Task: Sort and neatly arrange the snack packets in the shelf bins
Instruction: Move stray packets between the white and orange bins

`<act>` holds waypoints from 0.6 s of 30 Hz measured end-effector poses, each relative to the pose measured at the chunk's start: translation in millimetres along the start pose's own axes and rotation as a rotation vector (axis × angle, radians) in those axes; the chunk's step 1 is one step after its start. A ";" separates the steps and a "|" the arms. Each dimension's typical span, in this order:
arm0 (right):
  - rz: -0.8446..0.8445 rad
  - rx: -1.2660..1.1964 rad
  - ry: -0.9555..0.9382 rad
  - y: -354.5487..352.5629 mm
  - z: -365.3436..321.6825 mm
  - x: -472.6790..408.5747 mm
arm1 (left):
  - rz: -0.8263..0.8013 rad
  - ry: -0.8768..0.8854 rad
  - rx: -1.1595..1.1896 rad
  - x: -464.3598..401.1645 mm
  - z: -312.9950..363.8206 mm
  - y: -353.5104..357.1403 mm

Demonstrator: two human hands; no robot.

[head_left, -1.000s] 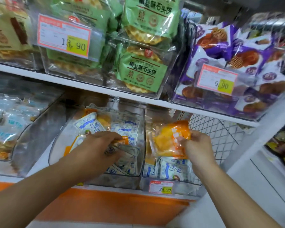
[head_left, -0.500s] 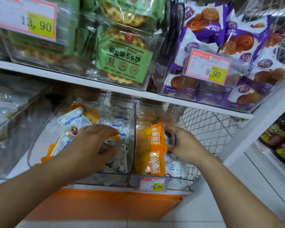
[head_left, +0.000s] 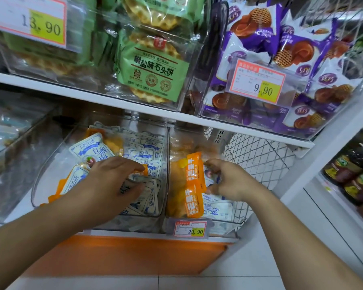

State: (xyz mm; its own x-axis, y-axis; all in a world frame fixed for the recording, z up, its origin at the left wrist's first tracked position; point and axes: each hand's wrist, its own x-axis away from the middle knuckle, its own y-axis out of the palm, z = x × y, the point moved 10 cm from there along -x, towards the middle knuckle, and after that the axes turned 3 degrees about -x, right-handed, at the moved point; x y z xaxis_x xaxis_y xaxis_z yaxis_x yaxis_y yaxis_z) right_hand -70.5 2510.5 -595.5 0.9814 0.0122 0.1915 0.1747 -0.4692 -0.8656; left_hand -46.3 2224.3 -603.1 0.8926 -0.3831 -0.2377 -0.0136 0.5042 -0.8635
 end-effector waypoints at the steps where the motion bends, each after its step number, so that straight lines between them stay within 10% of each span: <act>1: -0.007 0.023 -0.008 1.9 0.9 -0.5 | -0.002 0.001 0.001 0.3 -1.0 0.6; 8: 0.072 -0.026 0.014 -4.8 9.3 13.3 | 0.004 0.007 -0.004 -0.6 0.6 -2.6; 13: 0.512 -0.079 0.060 -61.8 5.5 37.5 | 0.002 -0.008 0.026 1.6 1.1 -7.5; 18: 0.623 -0.619 -0.033 -60.3 -1.0 47.5 | 0.060 -0.014 0.080 2.6 5.6 -22.9</act>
State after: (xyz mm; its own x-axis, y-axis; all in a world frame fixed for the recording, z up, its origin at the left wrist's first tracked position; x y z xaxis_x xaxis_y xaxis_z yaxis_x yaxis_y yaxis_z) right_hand -34.5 2538.4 -533.8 0.8876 -0.3844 -0.2539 -0.4582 -0.7935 -0.4005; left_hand -41.2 2216.1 -581.5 0.8975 -0.3395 -0.2814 -0.0319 0.5866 -0.8092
